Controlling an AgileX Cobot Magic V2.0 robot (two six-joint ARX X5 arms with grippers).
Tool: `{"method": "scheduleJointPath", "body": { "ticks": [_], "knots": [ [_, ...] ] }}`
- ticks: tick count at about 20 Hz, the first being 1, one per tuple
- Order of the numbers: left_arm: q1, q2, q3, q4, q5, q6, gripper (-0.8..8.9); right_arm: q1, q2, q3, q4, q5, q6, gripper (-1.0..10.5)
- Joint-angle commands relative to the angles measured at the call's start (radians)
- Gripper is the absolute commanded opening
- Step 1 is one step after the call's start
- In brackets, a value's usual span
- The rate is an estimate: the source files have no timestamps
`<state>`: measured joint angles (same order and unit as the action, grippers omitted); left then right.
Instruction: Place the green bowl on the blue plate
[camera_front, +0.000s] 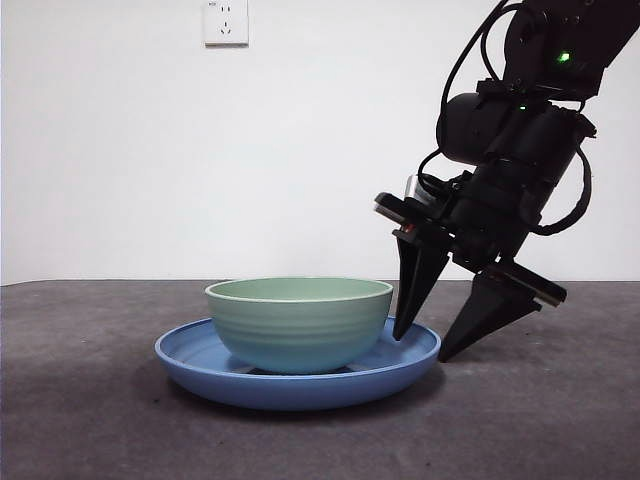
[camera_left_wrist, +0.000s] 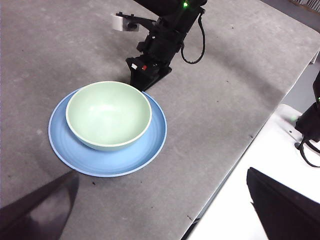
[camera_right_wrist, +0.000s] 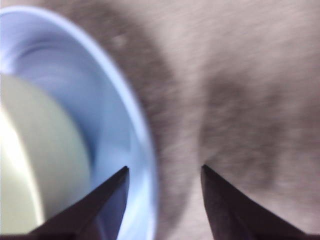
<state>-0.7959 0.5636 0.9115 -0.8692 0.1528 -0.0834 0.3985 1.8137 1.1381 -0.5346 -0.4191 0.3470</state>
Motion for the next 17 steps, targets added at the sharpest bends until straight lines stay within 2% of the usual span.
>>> {"method": "scheduleJointPath", "body": {
  "ticks": [1, 3, 7, 10, 13, 17],
  "knots": [
    [-0.007, 0.004, 0.011, -0.002, -0.004, 0.016, 5.77, 0.002, -0.064, 0.022, -0.014, 0.082, -0.027, 2.4],
    [-0.007, 0.005, 0.011, -0.002, -0.004, 0.016, 5.77, -0.011, -0.153, 0.022, -0.061, 0.146, -0.048, 3.0],
    [-0.007, 0.005, 0.011, -0.002, -0.004, 0.016, 5.77, -0.026, -0.377, 0.022, -0.185, 0.164, -0.096, 4.3],
    [-0.007, 0.005, 0.011, -0.002, -0.004, 0.014, 5.77, -0.013, -0.566, 0.022, -0.300, 0.192, -0.120, 5.7],
    [-0.007, 0.004, 0.012, 0.000, -0.004, 0.015, 5.77, 0.000, -0.745, 0.022, -0.439, 0.198, -0.164, 5.7],
    [-0.007, 0.004, 0.012, 0.003, -0.004, 0.015, 5.77, 0.007, -0.938, 0.021, -0.638, 0.283, -0.241, 5.7]
  ]
}}
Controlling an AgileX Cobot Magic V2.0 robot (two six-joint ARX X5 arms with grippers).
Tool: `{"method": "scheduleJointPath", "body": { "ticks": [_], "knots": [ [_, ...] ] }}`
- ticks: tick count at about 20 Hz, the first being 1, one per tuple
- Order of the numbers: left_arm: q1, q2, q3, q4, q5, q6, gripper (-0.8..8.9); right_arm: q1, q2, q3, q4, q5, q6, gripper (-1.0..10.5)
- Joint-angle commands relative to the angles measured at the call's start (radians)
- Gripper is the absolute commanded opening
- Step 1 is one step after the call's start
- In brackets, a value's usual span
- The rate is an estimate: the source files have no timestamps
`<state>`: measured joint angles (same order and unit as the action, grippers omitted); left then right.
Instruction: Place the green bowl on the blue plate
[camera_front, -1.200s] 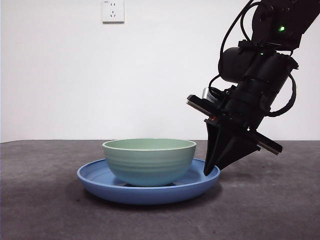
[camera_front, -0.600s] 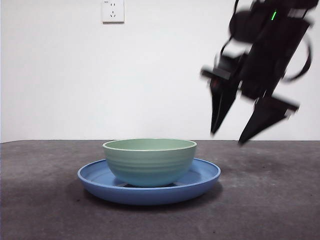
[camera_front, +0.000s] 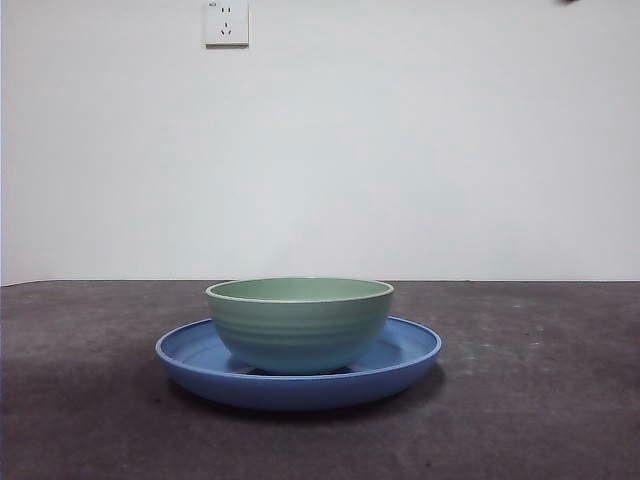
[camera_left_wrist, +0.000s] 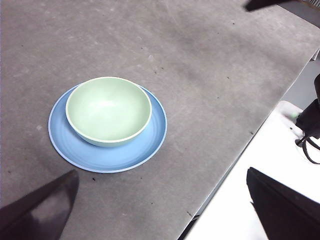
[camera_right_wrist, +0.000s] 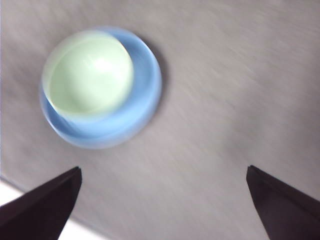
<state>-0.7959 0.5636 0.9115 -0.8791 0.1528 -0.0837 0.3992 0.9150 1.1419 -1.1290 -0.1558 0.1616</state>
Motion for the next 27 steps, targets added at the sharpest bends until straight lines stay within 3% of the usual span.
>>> {"method": "scheduleJointPath", "body": {
  "ticks": [1, 7, 12, 13, 15, 18, 27],
  "knots": [
    [-0.007, 0.004, 0.012, 0.016, -0.004, 0.015, 5.77, 0.006, -0.084, 0.017, -0.077, 0.026, -0.074, 5.7],
    [-0.007, 0.004, 0.012, 0.041, -0.004, 0.015, 5.77, 0.006, -0.278, 0.017, -0.106, 0.025, -0.111, 5.7],
    [-0.007, 0.004, 0.012, 0.040, -0.003, 0.012, 5.72, 0.006, -0.318, 0.017, -0.108, 0.018, -0.110, 5.7],
    [-0.007, 0.004, 0.012, 0.039, -0.003, 0.012, 4.74, 0.006, -0.317, 0.017, -0.108, 0.016, -0.109, 5.1],
    [-0.007, 0.004, 0.012, 0.034, -0.004, 0.010, 0.00, 0.006, -0.317, 0.017, -0.106, 0.003, -0.109, 0.0],
    [-0.007, 0.004, 0.012, 0.037, -0.004, 0.009, 0.16, 0.006, -0.317, 0.017, -0.105, -0.037, -0.110, 0.3],
    [-0.009, 0.001, 0.006, 0.040, -0.002, 0.009, 0.20, 0.006, -0.317, 0.017, -0.076, -0.034, -0.099, 0.3]
  ]
}}
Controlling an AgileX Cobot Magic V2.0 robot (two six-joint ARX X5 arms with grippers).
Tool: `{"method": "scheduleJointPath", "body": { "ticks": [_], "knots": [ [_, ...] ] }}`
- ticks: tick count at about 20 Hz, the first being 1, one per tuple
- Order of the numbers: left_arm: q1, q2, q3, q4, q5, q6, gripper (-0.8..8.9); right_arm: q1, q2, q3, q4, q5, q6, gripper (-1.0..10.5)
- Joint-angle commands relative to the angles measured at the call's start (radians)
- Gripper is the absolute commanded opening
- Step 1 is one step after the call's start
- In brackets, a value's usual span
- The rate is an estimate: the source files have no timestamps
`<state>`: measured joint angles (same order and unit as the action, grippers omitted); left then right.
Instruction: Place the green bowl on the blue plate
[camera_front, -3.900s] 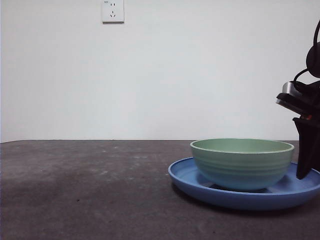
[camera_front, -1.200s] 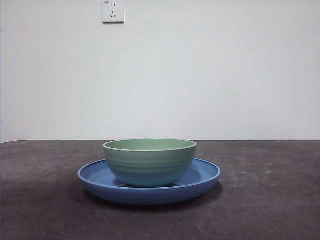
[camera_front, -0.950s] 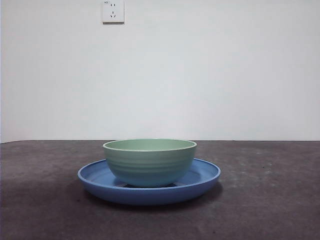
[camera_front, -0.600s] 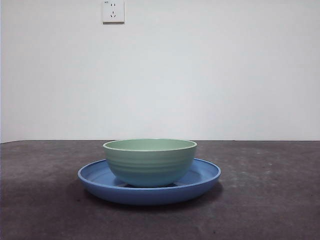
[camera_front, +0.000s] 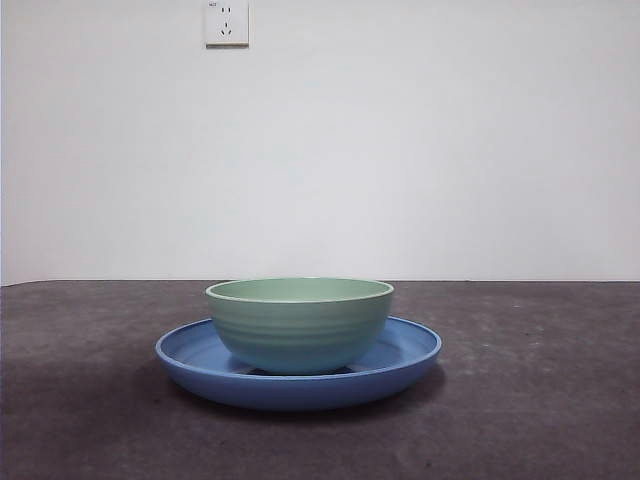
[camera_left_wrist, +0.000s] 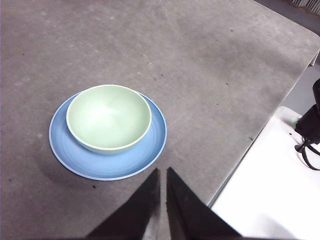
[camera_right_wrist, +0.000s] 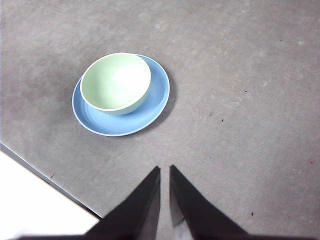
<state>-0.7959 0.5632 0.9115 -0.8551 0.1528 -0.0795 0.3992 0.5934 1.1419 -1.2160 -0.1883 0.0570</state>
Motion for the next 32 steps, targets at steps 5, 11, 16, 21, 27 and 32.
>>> {"method": "scheduleJointPath", "body": {
  "ticks": [5, 11, 16, 21, 27, 32],
  "knots": [
    [0.254, -0.060, -0.154, 0.185, 0.082, 0.005, 0.20, 0.006, 0.004, 0.017, 0.011, -0.002, 0.006, 0.3],
    [0.658, -0.341, -0.645, 0.568, 0.084, 0.005, 0.20, 0.006, 0.005, 0.018, 0.011, -0.002, 0.006, 0.3],
    [0.749, -0.547, -0.846, 0.588, 0.041, 0.020, 0.19, 0.006, 0.005, 0.018, 0.011, -0.002, 0.006, 0.3],
    [0.760, -0.560, -0.861, 0.594, -0.008, 0.072, 0.20, 0.006, 0.004, 0.018, 0.011, -0.002, 0.006, 0.3],
    [0.766, -0.560, -0.900, 0.674, -0.011, 0.097, 0.20, 0.006, 0.004, 0.018, 0.011, -0.002, 0.006, 0.3],
    [0.766, -0.560, -0.900, 0.675, -0.011, 0.097, 0.20, 0.006, 0.004, 0.018, 0.011, -0.002, 0.006, 0.3]
  ]
}}
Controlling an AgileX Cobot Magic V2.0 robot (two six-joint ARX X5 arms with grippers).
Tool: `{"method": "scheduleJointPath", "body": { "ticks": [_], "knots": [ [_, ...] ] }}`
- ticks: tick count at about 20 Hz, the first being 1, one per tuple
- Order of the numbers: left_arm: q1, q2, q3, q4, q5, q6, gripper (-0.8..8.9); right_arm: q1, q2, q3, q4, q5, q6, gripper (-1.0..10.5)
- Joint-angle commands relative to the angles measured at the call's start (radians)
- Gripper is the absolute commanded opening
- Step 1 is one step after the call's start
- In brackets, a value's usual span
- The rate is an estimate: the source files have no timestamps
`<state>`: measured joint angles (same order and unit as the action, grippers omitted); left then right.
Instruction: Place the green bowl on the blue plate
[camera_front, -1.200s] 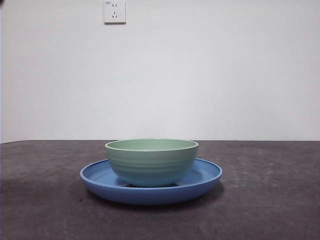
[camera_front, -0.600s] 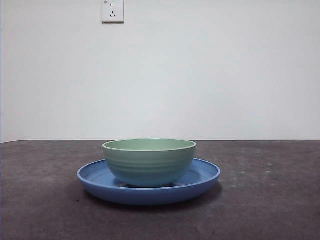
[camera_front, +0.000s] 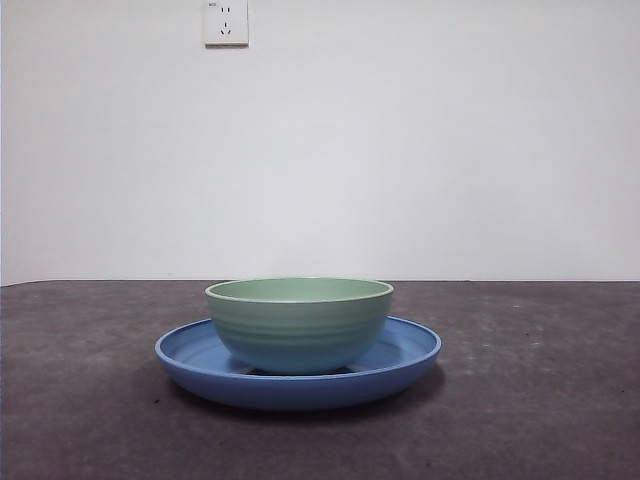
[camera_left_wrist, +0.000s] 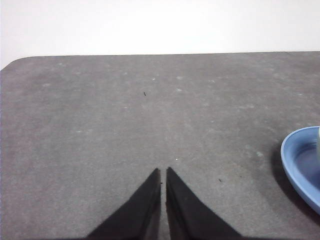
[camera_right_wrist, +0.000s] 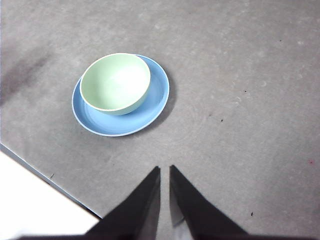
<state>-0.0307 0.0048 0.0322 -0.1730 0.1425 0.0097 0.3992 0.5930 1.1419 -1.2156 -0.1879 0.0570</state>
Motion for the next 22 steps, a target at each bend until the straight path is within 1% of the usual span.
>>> {"method": "scheduleJointPath", "body": {
  "ticks": [1, 13, 15, 16, 17, 21, 22],
  "knots": [
    [0.001, -0.002, -0.021, -0.007, 0.000, 0.007, 0.20, 0.006, 0.005, 0.018, 0.010, -0.002, 0.006, 0.3],
    [0.000, -0.002, -0.021, -0.007, 0.000, 0.007, 0.20, 0.005, 0.003, 0.016, 0.011, -0.002, 0.006, 0.3],
    [0.000, -0.002, -0.021, -0.007, 0.000, 0.007, 0.20, -0.037, -0.009, -0.006, 0.034, 0.000, -0.008, 0.3],
    [0.000, -0.002, -0.021, -0.007, 0.000, 0.007, 0.20, -0.076, -0.030, -0.046, 0.089, 0.000, -0.036, 0.3],
    [0.000, -0.002, -0.021, -0.007, 0.000, 0.007, 0.20, -0.119, -0.062, -0.116, 0.199, -0.002, -0.045, 0.3],
    [0.000, -0.002, -0.021, -0.007, -0.001, 0.007, 0.20, -0.270, -0.261, -0.520, 0.750, 0.002, -0.044, 0.3],
    [0.000, -0.002, -0.021, -0.007, -0.001, 0.007, 0.20, -0.298, -0.316, -0.618, 0.852, 0.006, -0.044, 0.3]
  ]
}}
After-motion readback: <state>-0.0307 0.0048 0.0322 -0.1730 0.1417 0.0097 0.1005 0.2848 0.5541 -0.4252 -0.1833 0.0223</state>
